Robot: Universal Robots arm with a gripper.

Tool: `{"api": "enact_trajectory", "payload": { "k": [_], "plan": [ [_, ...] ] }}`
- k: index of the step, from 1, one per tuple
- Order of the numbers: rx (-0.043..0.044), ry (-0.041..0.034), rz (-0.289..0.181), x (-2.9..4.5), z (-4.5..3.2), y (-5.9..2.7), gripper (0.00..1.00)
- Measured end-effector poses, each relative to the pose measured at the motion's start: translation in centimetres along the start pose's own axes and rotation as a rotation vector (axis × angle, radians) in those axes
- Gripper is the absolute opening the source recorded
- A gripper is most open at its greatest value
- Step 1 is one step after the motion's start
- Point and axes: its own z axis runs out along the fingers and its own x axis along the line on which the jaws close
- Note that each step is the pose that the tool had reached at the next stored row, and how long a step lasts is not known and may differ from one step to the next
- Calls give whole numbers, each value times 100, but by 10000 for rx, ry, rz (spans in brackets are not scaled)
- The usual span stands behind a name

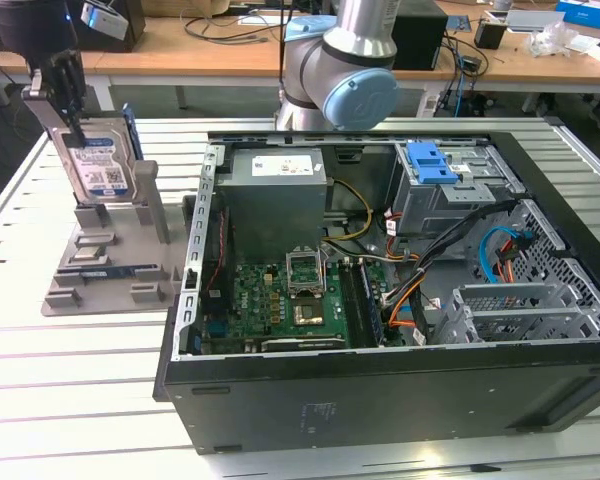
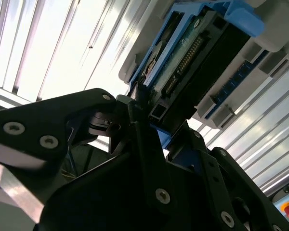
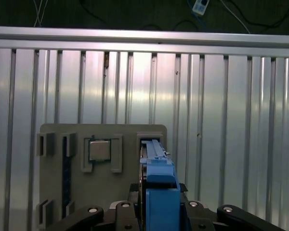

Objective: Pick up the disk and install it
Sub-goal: 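Pick up the disk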

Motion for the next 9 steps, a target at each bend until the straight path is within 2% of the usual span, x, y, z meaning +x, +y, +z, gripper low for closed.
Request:
{"api": "enact_trajectory", "payload": {
  "k": [9],
  "plan": [
    [0,0,0,-4,-137,3,37]
  ]
}}
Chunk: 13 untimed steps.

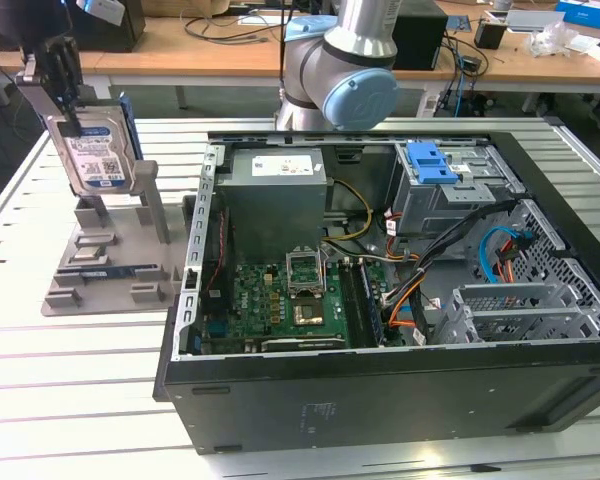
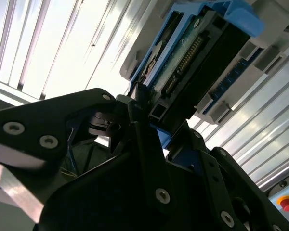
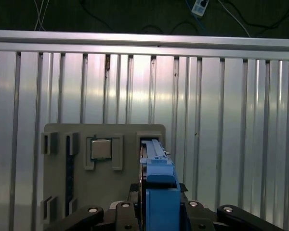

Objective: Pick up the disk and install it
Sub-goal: 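Pick up the disk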

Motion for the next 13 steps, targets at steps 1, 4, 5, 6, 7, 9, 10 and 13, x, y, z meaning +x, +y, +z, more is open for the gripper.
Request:
{"api": "enact_trajectory", "payload": {
  "k": [1,4,5,6,7,9,10,13],
  "plan": [
    [0,0,1,-1,-24,1,37],
    [0,0,1,-6,-87,2,37],
    [-1,0,0,-7,-111,3,37],
    [-1,1,0,-9,-134,3,37],
    [0,0,0,-10,-148,3,37],
    [0,0,1,-12,-185,4,37],
    [0,0,1,-14,-207,5,37],
    [0,0,0,-19,-259,6,37]
  ]
}}
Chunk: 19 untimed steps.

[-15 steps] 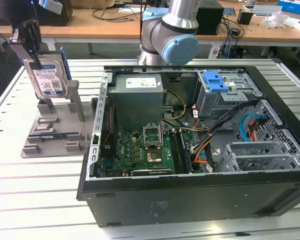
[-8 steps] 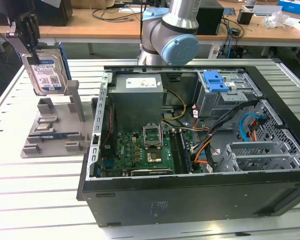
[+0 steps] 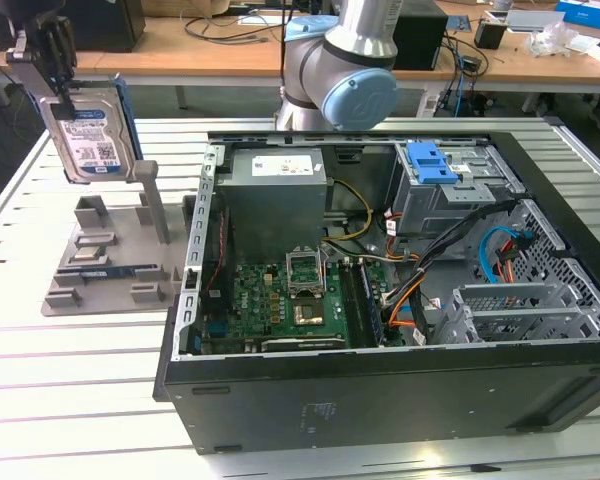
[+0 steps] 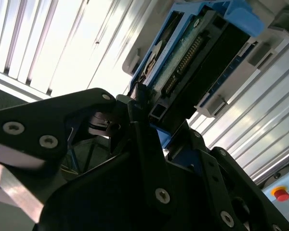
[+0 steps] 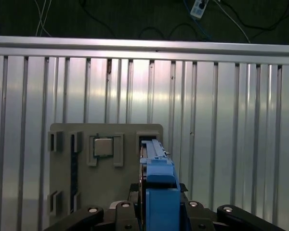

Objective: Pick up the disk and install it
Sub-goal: 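Pick up the disk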

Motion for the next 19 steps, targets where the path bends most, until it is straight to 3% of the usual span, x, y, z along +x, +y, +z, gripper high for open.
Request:
{"api": "enact_trajectory", "payload": {
  "k": [19],
  "plan": [
    [-1,0,0,-16,-341,8,37]
  ]
}}
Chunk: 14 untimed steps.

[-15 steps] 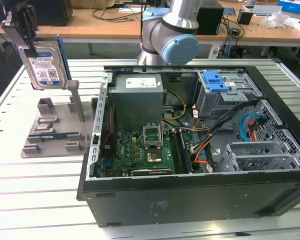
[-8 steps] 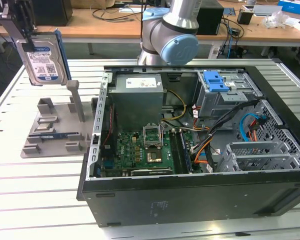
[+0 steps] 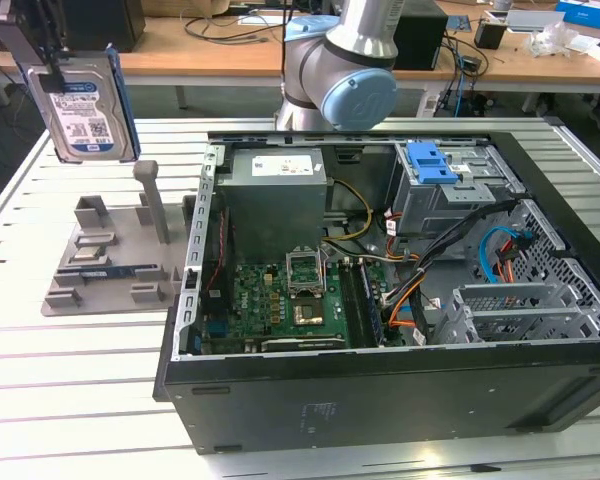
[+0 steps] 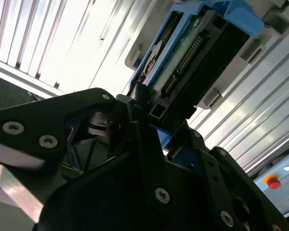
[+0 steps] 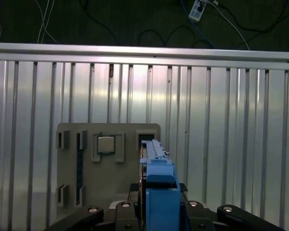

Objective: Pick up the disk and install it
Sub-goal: 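Pick up the disk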

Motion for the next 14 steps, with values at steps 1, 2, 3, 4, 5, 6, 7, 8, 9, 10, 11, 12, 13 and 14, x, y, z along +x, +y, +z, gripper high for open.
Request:
{"api": "enact_trajectory", "payload": {
  "k": [1,2,3,4,5,6,7,8,9,10,11,12,13,14],
  "plan": [
    [0,0,0,0,-20,0,37],
    [1,0,0,-1,-34,1,37],
    [0,0,0,-1,-54,1,37],
    [1,-1,0,-2,-70,2,37],
    [0,0,0,-3,-97,2,37],
    [1,0,0,-3,-125,3,37],
    [1,0,1,-5,-143,4,37],
    [0,0,1,-7,-177,4,37],
    [0,-1,1,-8,-194,5,37],
    [1,-1,0,-8,-210,5,37],
    [1,0,0,-10,-231,5,37],
    [1,-1,0,-11,-248,6,37],
    [0,-1,0,-11,-265,6,37],
    [0,0,0,-12,-284,7,37]
  ]
}}
